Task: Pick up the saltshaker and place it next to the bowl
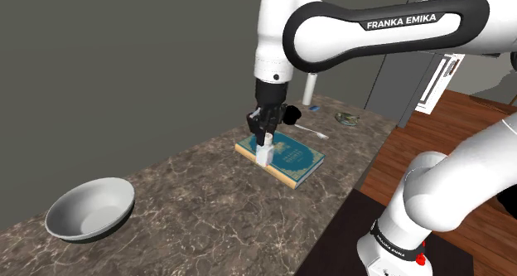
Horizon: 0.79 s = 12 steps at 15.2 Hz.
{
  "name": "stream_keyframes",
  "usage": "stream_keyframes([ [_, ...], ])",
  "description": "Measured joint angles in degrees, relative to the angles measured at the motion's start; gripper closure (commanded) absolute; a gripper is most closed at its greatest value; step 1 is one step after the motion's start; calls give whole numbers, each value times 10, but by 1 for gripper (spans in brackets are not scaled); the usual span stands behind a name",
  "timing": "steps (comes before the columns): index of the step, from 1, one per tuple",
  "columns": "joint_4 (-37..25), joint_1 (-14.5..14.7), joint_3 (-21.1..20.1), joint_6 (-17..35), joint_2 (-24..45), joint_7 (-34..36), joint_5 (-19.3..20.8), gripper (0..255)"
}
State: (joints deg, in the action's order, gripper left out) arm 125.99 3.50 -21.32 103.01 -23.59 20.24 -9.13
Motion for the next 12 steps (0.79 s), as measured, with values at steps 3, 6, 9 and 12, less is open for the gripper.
stream_keyframes([
  [3, -62, 1, -32, 4, 65, 41, 13, 255],
  [6, -115, 4, -60, 12, 128, 83, 34, 255],
  [9, -184, 13, -86, 4, 194, 129, 63, 255],
  [12, -268, 29, -106, -11, 274, 174, 104, 255],
])
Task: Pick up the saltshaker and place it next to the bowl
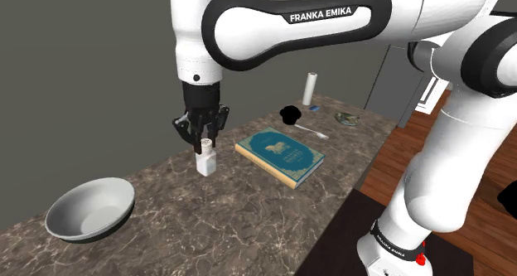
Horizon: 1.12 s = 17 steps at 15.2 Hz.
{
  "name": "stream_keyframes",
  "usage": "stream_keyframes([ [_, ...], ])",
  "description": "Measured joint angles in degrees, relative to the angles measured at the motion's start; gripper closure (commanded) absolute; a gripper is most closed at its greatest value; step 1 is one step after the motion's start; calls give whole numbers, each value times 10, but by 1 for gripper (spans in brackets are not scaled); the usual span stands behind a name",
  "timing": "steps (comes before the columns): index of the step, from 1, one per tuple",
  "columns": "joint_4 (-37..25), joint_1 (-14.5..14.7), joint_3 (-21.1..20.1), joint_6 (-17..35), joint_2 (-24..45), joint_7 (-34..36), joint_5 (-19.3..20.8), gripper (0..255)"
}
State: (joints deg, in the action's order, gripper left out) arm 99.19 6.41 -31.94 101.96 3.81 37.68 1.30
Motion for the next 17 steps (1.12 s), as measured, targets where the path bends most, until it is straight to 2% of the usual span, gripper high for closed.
stream_keyframes([
  [6, -188, 67, -14, -57, 156, 75, 84, 255],
  [8, -283, 107, -10, -91, 223, 94, 116, 255],
  [9, -311, 121, -7, -98, 246, 100, 127, 255],
  [12, -312, 126, -4, -86, 261, 104, 133, 255],
  [17, -265, 116, -4, -44, 256, 105, 132, 255],
])
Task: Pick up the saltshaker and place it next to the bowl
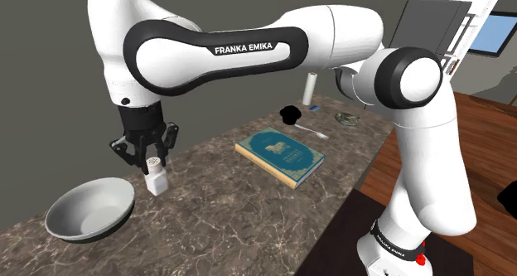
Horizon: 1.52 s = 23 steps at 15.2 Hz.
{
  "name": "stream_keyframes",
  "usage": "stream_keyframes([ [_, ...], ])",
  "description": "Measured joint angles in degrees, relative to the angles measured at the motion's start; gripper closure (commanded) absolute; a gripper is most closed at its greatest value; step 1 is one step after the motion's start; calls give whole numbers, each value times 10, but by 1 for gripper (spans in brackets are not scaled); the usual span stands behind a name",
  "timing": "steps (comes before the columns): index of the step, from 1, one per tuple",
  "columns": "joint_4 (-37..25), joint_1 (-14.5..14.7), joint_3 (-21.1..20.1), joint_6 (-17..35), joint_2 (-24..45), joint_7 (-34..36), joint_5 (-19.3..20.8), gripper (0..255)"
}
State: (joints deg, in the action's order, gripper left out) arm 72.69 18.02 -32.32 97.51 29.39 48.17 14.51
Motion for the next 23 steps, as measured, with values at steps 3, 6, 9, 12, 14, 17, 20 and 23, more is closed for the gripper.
stream_keyframes([
  [3, 27, -3, 0, 25, -1, 4, 1, 255],
  [6, 50, -7, 1, 46, -2, 5, 1, 255],
  [9, 72, -10, 2, 70, 0, 6, 3, 255],
  [12, 87, -11, 4, 90, 6, 8, 6, 255],
  [14, 98, -11, 6, 104, 9, 10, 8, 255],
  [17, 116, -14, 8, 125, 13, 12, 11, 255],
  [20, 129, -13, 10, 144, 19, 15, 16, 255],
  [23, 134, -13, 11, 151, 23, 16, 17, 255],
])
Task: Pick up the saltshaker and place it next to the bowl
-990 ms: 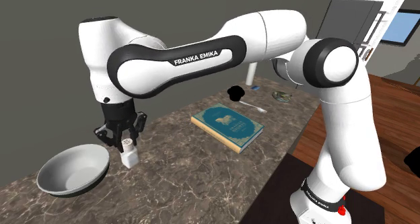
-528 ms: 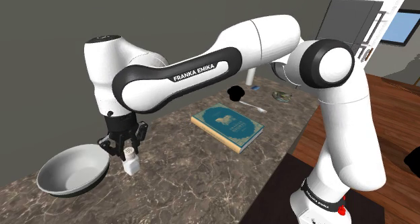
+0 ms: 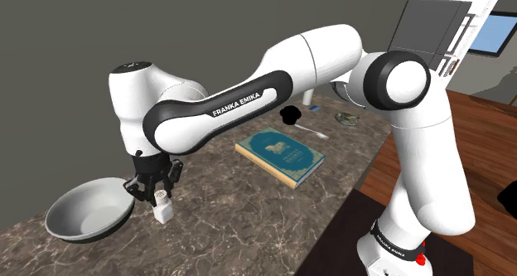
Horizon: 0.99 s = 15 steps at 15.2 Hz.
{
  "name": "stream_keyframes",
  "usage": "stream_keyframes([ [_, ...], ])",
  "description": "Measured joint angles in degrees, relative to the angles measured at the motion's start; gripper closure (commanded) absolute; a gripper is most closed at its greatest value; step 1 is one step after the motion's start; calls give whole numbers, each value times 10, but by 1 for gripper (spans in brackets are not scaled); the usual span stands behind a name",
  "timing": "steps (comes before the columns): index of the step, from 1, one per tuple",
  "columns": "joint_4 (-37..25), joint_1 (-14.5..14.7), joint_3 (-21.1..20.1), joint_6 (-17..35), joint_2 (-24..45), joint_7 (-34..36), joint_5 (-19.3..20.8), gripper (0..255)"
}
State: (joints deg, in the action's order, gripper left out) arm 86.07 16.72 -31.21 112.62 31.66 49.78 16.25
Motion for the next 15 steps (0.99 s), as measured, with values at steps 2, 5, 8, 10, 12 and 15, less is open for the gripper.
stream_keyframes([
  [2, 1, 0, 0, 1, 0, 0, 0, 255],
  [5, 1, 0, 0, 1, 0, 0, 0, 0],
  [8, 1, 0, 0, 1, 0, 0, 0, 0],
  [10, 1, 0, 0, 1, 0, 0, 0, 0],
  [12, -6, 0, -1, -7, -1, -1, -1, 0],
  [15, -40, 3, -5, -48, -11, -5, -8, 0],
])
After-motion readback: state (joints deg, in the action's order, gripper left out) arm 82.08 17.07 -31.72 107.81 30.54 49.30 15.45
